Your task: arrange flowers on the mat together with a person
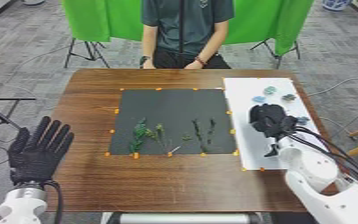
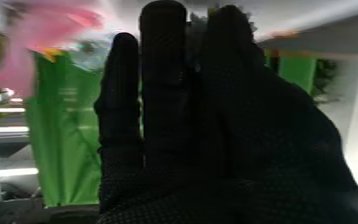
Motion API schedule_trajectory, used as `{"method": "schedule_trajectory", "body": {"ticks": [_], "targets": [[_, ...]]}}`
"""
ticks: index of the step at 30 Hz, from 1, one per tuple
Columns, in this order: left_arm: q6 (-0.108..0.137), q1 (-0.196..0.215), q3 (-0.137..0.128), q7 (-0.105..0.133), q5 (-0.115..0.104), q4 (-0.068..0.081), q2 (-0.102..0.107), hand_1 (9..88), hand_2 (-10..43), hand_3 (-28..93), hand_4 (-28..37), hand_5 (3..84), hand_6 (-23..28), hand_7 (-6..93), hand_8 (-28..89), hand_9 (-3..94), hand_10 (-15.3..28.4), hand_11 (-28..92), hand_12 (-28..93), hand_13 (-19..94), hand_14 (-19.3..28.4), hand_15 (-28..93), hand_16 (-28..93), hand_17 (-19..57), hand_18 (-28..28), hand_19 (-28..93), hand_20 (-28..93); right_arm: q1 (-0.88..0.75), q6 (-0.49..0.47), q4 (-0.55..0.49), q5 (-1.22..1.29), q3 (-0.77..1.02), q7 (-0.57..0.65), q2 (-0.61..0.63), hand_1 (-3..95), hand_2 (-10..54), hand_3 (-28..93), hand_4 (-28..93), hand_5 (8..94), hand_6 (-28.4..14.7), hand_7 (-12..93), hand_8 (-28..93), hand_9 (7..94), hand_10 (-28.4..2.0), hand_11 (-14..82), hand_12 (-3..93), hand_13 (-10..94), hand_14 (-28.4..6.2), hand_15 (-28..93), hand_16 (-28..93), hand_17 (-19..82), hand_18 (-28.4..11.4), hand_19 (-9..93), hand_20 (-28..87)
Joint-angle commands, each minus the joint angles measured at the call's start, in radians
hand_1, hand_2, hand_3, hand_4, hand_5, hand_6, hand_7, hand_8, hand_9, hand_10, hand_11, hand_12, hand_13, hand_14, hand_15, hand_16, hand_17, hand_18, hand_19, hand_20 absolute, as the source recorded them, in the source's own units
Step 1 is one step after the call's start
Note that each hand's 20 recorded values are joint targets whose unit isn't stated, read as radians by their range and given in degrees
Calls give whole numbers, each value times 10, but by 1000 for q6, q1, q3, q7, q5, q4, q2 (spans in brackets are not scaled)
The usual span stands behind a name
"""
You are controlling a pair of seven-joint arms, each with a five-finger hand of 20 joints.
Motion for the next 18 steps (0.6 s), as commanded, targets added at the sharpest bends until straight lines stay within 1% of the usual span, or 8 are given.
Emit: {"method": "schedule_trajectory", "body": {"ticks": [1, 5, 6, 7, 13, 16, 17, 18], "targets": [[23, 5, -3, -22, -1, 7, -3, 283, 125, 728, -283, 437, 69, 71, -92, 404, 123, 134, 56, 287, 152, 276, -71, -37, 116, 300, 80, 114, 44, -133, 57, -126, -105, -77, 675, -95, 572, -283, 665, 20, 391, -52, 773, -56, 68, 358, 720, -26, 236, 427, 365, -107, 528, 389], [13, -12, 8, -36, 9, 11, 5, 283, 125, 727, -283, 437, 68, 72, -92, 404, 123, 134, 55, 287, 152, 276, -71, -37, 116, 300, 80, 228, 36, -99, 95, -242, -162, -172, 663, -95, 588, -283, 654, 18, 391, -53, 764, -56, 67, 356, 712, -23, 235, 426, 360, -107, 525, 387], [10, -11, 10, -28, 8, 11, 7, 283, 125, 728, -283, 436, 68, 72, -92, 404, 123, 134, 55, 287, 152, 276, -71, -37, 115, 300, 80, 256, 8, -86, 93, -268, -172, -198, 660, -95, 593, -283, 652, 18, 391, -53, 763, -57, 67, 355, 711, -23, 235, 425, 359, -107, 525, 387], [14, -15, 12, -29, 6, 12, 7, 282, 125, 729, -283, 436, 68, 72, -92, 404, 123, 135, 56, 287, 152, 277, -71, -37, 115, 300, 80, 279, -10, -74, 92, -293, -187, -218, 658, -95, 595, -283, 651, 18, 391, -54, 762, -57, 67, 355, 709, -24, 235, 425, 358, -107, 526, 387], [12, -21, 24, -12, 1, 15, 16, 283, 124, 729, -283, 437, 68, 71, -91, 404, 123, 134, 56, 287, 153, 277, -72, -38, 116, 301, 81, 378, -54, -26, 61, -434, -271, -322, 651, -95, 604, -283, 649, 17, 391, -60, 757, -59, 67, 351, 703, -24, 235, 418, 354, -108, 527, 384], [10, -37, 37, -9, 1, 21, 22, 283, 125, 728, -283, 436, 68, 71, -91, 403, 123, 134, 55, 287, 153, 277, -72, -38, 116, 301, 80, 436, -54, 22, 51, -511, -289, -364, 648, -95, 608, -283, 649, 18, 391, -65, 754, -58, 65, 347, 700, -24, 234, 414, 353, -107, 526, 381], [7, -46, 45, -7, 0, 26, 25, 282, 125, 728, -283, 436, 68, 72, -91, 403, 123, 134, 55, 287, 153, 278, -71, -38, 116, 301, 80, 455, -61, 41, 44, -534, -283, -377, 646, -95, 611, -283, 649, 18, 391, -67, 754, -58, 65, 345, 699, -23, 234, 413, 353, -107, 525, 380], [11, -61, 54, -11, -3, 30, 28, 282, 125, 728, -283, 437, 69, 71, -92, 404, 123, 135, 56, 287, 152, 278, -72, -38, 116, 301, 80, 475, -59, 69, 55, -558, -281, -388, 642, -95, 617, -283, 648, 20, 395, -71, 753, -57, 65, 343, 698, -22, 235, 411, 353, -107, 524, 378]]}}
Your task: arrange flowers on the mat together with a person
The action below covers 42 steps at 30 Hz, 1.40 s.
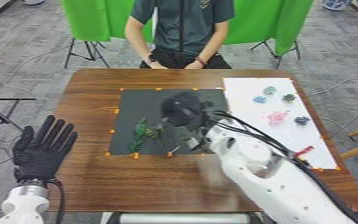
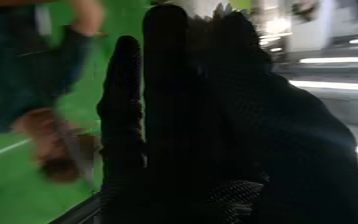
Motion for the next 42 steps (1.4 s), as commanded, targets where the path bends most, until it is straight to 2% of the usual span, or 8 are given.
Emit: {"method": "schedule_trajectory", "body": {"ticks": [1, 8, 9, 12, 22, 24, 31, 42], "targets": [[7, -45, 42, 5, -9, 21, 14, 282, 125, 729, -283, 437, 69, 71, -92, 404, 123, 135, 56, 287, 153, 278, -72, -38, 116, 302, 80, 135, 5, 101, -8, -171, -53, -135, 639, -95, 622, -283, 646, 22, 398, -77, 749, -56, 66, 342, 695, -22, 235, 410, 353, -107, 524, 376], [-3, -103, 86, 4, -1, 43, 32, 282, 125, 728, -283, 437, 69, 72, -92, 404, 123, 135, 55, 287, 153, 278, -72, -37, 116, 298, 79, 225, 61, 227, 13, -276, 20, -187, 631, -95, 638, -283, 621, 30, 405, -103, 699, -63, 126, 280, 675, -14, 225, 397, 348, -104, 507, 358], [-1, -74, 79, 15, -4, 21, 38, 282, 125, 728, -283, 437, 69, 72, -92, 404, 123, 135, 55, 287, 153, 278, -72, -37, 116, 299, 79, 236, 74, 208, 27, -309, 59, -170, 631, -95, 638, -283, 617, 30, 400, -103, 694, -64, 133, 272, 673, -14, 223, 397, 348, -103, 506, 357], [-1, -69, 79, 18, -5, 20, 39, 281, 125, 729, -283, 438, 69, 73, -92, 404, 123, 135, 55, 287, 153, 278, -72, -37, 116, 299, 80, 246, 67, 227, 23, -328, 97, -180, 630, -95, 632, -283, 610, 27, 395, -102, 689, -65, 137, 270, 671, -14, 222, 396, 347, -104, 504, 356], [-1, -86, 93, 15, -10, 28, 39, 283, 128, 732, -283, 440, 69, 73, -92, 406, 124, 135, 55, 289, 153, 278, -71, -38, 117, 301, 82, 236, 48, 272, 8, -342, 138, -207, 597, -95, 674, -283, 587, 12, 315, -134, 615, -90, 218, 185, 619, -28, 212, 329, 344, -87, 443, 329], [6, -116, 103, 2, -7, 44, 38, 282, 131, 734, -283, 441, 69, 74, -92, 408, 124, 137, 55, 289, 154, 279, -72, -39, 117, 304, 83, 236, 46, 289, 3, -336, 137, -215, 593, -95, 681, -283, 585, 11, 311, -151, 612, -91, 220, 179, 613, -31, 215, 314, 346, -86, 431, 329], [30, -118, 99, -10, -9, 40, 32, 284, 136, 732, -283, 443, 69, 75, -93, 410, 124, 137, 54, 290, 154, 281, -73, -39, 118, 307, 83, 236, 56, 283, 12, -355, 162, -203, 561, -95, 735, -283, 570, 18, 287, -192, 583, -78, 143, 146, 593, -45, 203, 229, 345, -89, 400, 333], [24, -78, 69, -16, -7, 32, 18, 284, 140, 731, -283, 449, 70, 78, -94, 415, 126, 141, 54, 294, 155, 289, -75, -39, 118, 315, 84, 194, 65, 220, 20, -271, 165, -187, 537, -95, 747, -283, 530, 21, 253, -181, 512, -70, 86, 117, 558, -56, 172, 213, 314, -108, 404, 296]]}}
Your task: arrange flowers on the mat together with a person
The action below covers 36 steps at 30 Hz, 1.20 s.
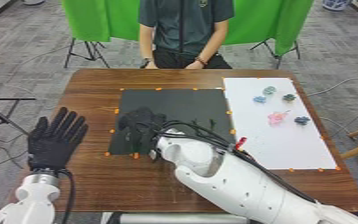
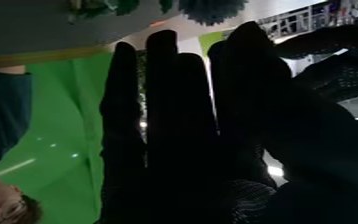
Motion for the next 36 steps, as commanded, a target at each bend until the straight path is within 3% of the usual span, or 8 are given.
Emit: {"method": "schedule_trajectory", "body": {"ticks": [1, 6, 7, 12, 14, 17, 32, 36], "targets": [[7, 31, -20, -23, 0, -2, -24, 284, 140, 732, -283, 449, 70, 78, -94, 415, 126, 141, 53, 294, 155, 289, -75, -39, 118, 315, 83, -31, 44, -64, 22, 86, 8, 15, 530, -95, 753, -283, 521, 18, 250, -180, 503, -72, 84, 116, 554, -58, 171, 213, 310, -110, 403, 292], [1, 63, -43, -27, 4, -13, -42, 282, 139, 733, -283, 448, 70, 78, -94, 414, 126, 140, 53, 293, 155, 288, -76, -39, 118, 316, 82, -125, -34, -175, 98, 259, -38, 45, 498, -95, 768, -283, 503, 10, 239, -177, 482, -80, 82, 112, 537, -69, 165, 211, 291, -119, 402, 275], [10, 63, -51, -25, 3, -9, -46, 281, 136, 733, -283, 447, 70, 78, -94, 413, 126, 140, 53, 293, 154, 288, -76, -40, 118, 317, 82, -172, -136, -208, 135, 366, -56, 44, 464, -95, 775, -283, 498, 5, 228, -169, 479, -84, 81, 107, 510, -66, 148, 184, 275, -102, 323, 229], [4, 87, -66, -13, -3, -15, -54, 281, 132, 732, -283, 445, 70, 76, -93, 409, 126, 139, 54, 293, 149, 281, -77, -40, 119, 316, 81, -284, -154, -304, 464, 547, 1, 137, 425, -93, 779, -283, 492, -7, 212, -161, 459, -94, 76, 83, 422, -71, 133, 61, 254, -78, 189, 175], [3, 95, -69, -7, -2, -18, -54, 281, 131, 732, -283, 443, 70, 75, -93, 408, 126, 138, 54, 294, 148, 278, -76, -41, 119, 317, 81, -348, -163, -326, 616, 644, -6, 154, 401, -59, 774, -282, 492, -15, 202, -159, 452, -98, 75, 81, 402, -75, 128, 47, 250, -75, 177, 169], [4, 117, -83, 7, -5, -28, -59, 280, 130, 733, -283, 443, 70, 75, -93, 409, 125, 138, 54, 295, 146, 275, -76, -41, 119, 317, 81, -454, -346, -333, 834, 841, -44, 131, 314, 29, 761, -261, 456, -46, 144, -130, 403, -131, 56, 81, 339, -94, 112, 33, 223, -86, 161, 162], [2, 137, -102, 24, -10, -39, -67, 281, 128, 733, -283, 444, 71, 76, -93, 411, 125, 139, 54, 299, 138, 266, -74, -41, 120, 318, 81, -808, -11, -434, 1373, 1137, -254, 331, 230, 94, 761, -250, 435, -64, 94, -108, 367, -124, 35, 68, 274, -89, 85, 20, 187, -89, 120, 137], [-1, 131, -102, 27, -10, -39, -66, 281, 128, 733, -283, 444, 71, 75, -93, 411, 125, 139, 54, 300, 137, 265, -74, -41, 120, 317, 80, -854, 15, -452, 1395, 1179, -284, 324, 227, 96, 763, -250, 440, -64, 93, -106, 373, -122, 35, 66, 275, -88, 88, 13, 186, -89, 124, 133]]}}
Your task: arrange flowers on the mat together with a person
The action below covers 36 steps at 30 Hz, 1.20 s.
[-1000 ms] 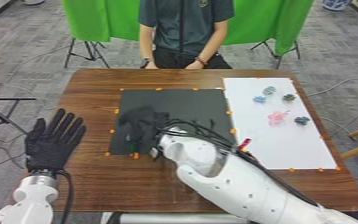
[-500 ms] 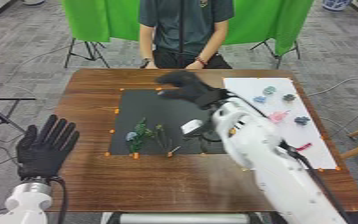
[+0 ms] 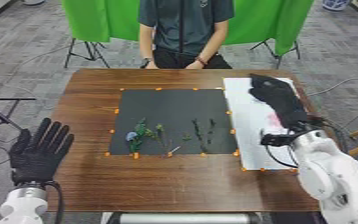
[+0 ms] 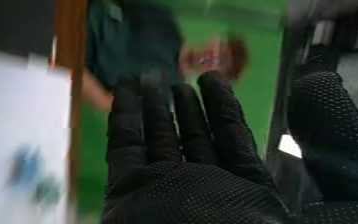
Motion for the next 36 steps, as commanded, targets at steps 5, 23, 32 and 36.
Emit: {"method": "schedule_trajectory", "body": {"ticks": [5, 23, 32, 36], "targets": [[-5, 6, -3, 5, -4, -2, -11, 281, 127, 733, -283, 443, 70, 75, -92, 411, 125, 139, 54, 301, 136, 263, -74, -41, 121, 317, 80, -131, 45, -47, 110, 115, -99, 2, 227, 99, 764, -250, 446, -63, 95, -107, 377, -122, 37, 67, 276, -86, 91, 9, 186, -89, 125, 130], [0, 7, -9, -4, -5, -1, -5, 281, 126, 733, -283, 443, 70, 75, -92, 411, 124, 138, 54, 302, 134, 262, -74, -41, 121, 317, 80, -206, -52, -78, 82, 195, -61, -62, 235, 109, 765, -249, 445, -60, 99, -109, 374, -122, 33, 67, 269, -86, 95, -1, 185, -88, 123, 128], [-1, 13, -8, 4, -6, -3, -8, 282, 127, 732, -283, 443, 69, 76, -93, 410, 124, 138, 54, 302, 134, 263, -75, -42, 121, 318, 81, -164, -28, -61, 92, 131, -60, -25, 238, 112, 762, -247, 447, -61, 98, -109, 374, -122, 35, 67, 271, -86, 97, -3, 184, -88, 124, 128], [0, 16, -7, 4, -5, -4, -11, 282, 127, 732, -283, 443, 69, 76, -93, 410, 124, 138, 54, 303, 134, 264, -75, -42, 121, 318, 81, -159, -25, -58, 95, 128, -60, -30, 239, 113, 762, -247, 446, -61, 97, -108, 375, -122, 35, 67, 271, -87, 97, -3, 184, -88, 124, 128]]}}
